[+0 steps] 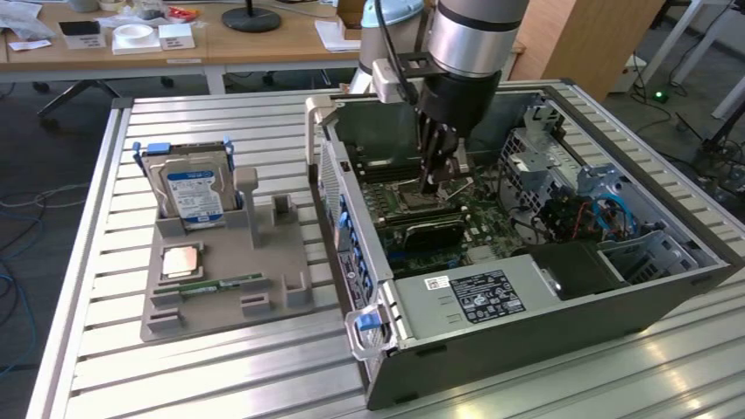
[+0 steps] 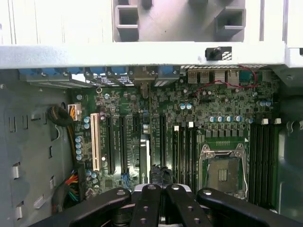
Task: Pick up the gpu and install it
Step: 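Press down on the gpu until it lock into place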
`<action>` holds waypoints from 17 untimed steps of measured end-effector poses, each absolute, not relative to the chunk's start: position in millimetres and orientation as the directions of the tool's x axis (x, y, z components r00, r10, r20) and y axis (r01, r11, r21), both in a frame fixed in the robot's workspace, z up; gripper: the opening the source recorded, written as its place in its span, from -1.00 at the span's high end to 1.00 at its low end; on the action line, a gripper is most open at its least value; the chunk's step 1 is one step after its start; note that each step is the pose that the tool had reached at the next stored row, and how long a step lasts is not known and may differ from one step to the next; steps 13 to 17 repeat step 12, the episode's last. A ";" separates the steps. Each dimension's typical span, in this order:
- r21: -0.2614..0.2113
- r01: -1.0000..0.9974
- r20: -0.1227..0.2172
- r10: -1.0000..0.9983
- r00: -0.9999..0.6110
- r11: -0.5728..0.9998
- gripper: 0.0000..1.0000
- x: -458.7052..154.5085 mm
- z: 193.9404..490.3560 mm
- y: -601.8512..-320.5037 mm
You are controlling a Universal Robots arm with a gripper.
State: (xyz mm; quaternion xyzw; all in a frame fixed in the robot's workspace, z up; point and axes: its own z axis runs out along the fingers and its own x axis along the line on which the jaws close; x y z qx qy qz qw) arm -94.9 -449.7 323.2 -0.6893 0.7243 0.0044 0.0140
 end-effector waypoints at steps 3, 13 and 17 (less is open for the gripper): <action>-0.013 -0.999 -0.026 -0.998 -0.049 0.049 0.79 -90.7 323.2 -449.7; -0.012 -0.999 -0.027 -0.998 -0.049 0.050 0.79 -87.4 323.6 -449.7; -0.012 -0.999 -0.027 -0.998 -0.049 0.050 0.79 -87.4 323.6 -449.7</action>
